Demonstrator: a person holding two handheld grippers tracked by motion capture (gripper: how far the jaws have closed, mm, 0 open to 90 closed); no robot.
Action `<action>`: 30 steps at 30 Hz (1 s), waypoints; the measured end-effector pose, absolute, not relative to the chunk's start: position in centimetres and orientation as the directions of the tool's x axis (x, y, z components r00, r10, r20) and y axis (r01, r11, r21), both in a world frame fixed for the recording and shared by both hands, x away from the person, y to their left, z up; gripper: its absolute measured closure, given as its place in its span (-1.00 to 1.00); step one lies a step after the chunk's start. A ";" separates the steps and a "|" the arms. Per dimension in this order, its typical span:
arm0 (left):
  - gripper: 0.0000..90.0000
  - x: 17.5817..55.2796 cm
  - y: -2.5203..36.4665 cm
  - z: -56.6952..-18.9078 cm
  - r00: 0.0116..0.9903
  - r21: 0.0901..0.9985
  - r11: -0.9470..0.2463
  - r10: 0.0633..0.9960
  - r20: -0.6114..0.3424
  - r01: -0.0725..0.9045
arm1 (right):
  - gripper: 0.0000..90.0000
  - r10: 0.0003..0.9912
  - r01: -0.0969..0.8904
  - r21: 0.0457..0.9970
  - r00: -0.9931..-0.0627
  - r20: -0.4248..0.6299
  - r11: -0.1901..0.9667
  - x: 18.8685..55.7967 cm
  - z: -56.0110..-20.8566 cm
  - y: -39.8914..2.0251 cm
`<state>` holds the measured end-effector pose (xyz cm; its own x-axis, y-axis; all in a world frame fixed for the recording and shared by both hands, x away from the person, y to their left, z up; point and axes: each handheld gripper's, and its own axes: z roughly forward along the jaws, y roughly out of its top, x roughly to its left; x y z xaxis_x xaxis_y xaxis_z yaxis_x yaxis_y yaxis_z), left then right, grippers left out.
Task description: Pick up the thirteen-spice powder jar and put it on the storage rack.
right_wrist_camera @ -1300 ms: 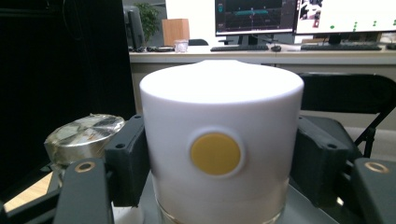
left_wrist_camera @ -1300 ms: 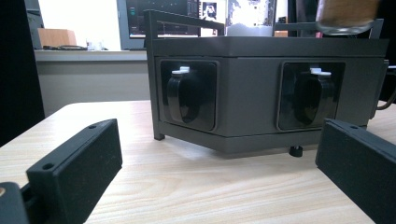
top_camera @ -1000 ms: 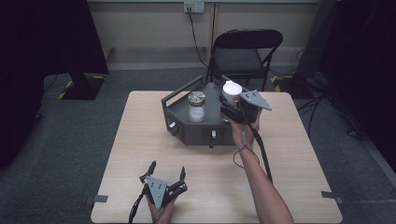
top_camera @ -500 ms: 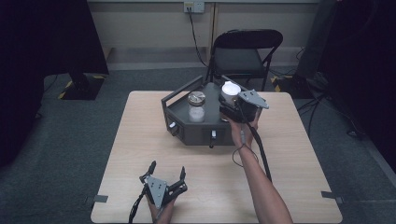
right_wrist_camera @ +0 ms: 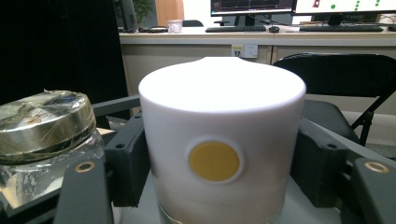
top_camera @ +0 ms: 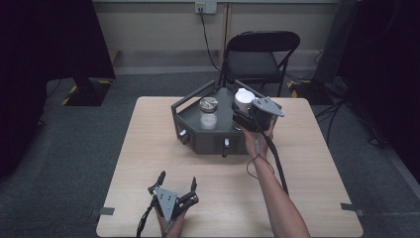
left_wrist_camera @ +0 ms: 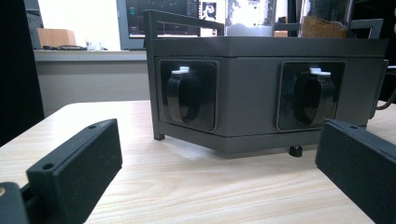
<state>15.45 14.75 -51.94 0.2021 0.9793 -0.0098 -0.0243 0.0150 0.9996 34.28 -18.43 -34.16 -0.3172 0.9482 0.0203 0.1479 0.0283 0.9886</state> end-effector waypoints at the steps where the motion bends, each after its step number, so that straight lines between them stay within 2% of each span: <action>1: -1.00 15.5 14.7 -51.9 0.202 1.000 0.015 0.979 -0.010 -0.024 | -0.34 0.948 0.148 0.988 -0.317 0.016 0.033 34.2 -34.1 -18.4; 26: -1.00 15.5 14.7 -51.9 0.202 1.000 0.015 0.979 -0.010 -0.024 | -0.36 0.949 0.154 0.988 -0.314 0.020 0.030 34.2 -34.1 -18.3; 30: -1.00 15.5 14.7 -51.9 0.202 1.000 0.015 0.979 -0.010 -0.024 | -0.72 0.952 0.140 0.990 -0.302 0.053 -0.011 34.2 -34.4 -18.4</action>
<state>15.45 14.74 -51.93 0.2016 0.9794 -0.0101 -0.0241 0.0153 0.9996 34.24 -18.45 -34.36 -0.3020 0.9518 0.0533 0.1395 -0.0112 0.9902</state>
